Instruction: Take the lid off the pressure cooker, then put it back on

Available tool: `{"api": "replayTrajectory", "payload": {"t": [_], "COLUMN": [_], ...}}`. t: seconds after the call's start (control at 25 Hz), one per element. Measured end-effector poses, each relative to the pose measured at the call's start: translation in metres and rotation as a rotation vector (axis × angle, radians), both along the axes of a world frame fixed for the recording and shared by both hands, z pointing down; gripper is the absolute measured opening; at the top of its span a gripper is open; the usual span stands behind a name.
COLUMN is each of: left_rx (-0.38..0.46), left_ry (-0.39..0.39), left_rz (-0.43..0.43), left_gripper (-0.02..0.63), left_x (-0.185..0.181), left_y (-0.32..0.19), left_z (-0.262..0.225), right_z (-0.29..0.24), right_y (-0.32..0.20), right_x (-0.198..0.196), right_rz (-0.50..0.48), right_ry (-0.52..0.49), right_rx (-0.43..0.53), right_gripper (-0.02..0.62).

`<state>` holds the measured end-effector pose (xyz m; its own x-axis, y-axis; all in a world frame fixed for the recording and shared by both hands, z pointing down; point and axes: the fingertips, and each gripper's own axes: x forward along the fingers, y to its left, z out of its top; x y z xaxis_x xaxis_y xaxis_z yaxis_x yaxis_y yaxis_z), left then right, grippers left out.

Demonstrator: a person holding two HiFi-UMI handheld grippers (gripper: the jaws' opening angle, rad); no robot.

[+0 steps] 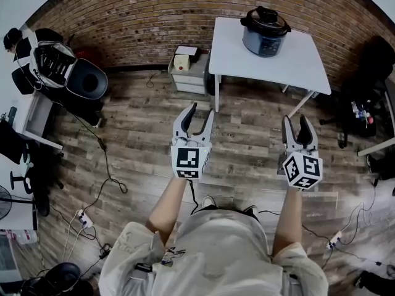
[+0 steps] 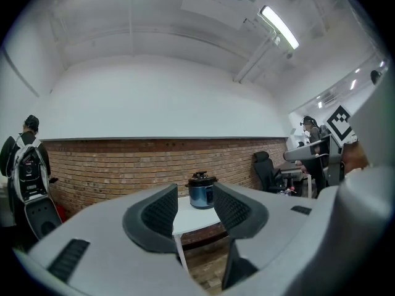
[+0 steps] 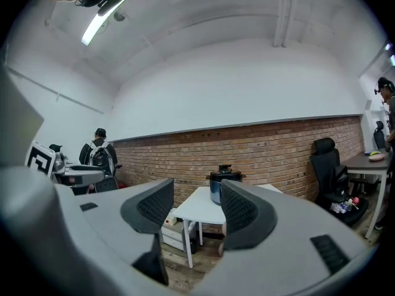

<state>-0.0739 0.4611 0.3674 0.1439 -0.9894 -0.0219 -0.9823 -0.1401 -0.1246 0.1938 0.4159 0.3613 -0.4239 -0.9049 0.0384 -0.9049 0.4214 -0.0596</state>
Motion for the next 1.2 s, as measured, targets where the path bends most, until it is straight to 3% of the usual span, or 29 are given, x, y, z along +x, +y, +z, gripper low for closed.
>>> {"api": "replayTrajectory", "payload": {"t": [0.52,1.2], "left_rx": [-0.027,-0.075], "left_ry": [-0.004,-0.025], "left_rz": [0.049,0.056], "left_gripper": [0.195,0.195], "left_x": [-0.04,0.017], "left_y": [-0.029,-0.186], "left_z": [0.014,0.024], "right_z": [0.008,0.025], "right_y": [-0.016,-0.167], "right_x": [-0.041,0.011], "right_rz": [0.026,0.02], "right_ry": [0.028,-0.007], "right_rx": [-0.022,-0.044], "right_gripper": [0.255,0.255]}}
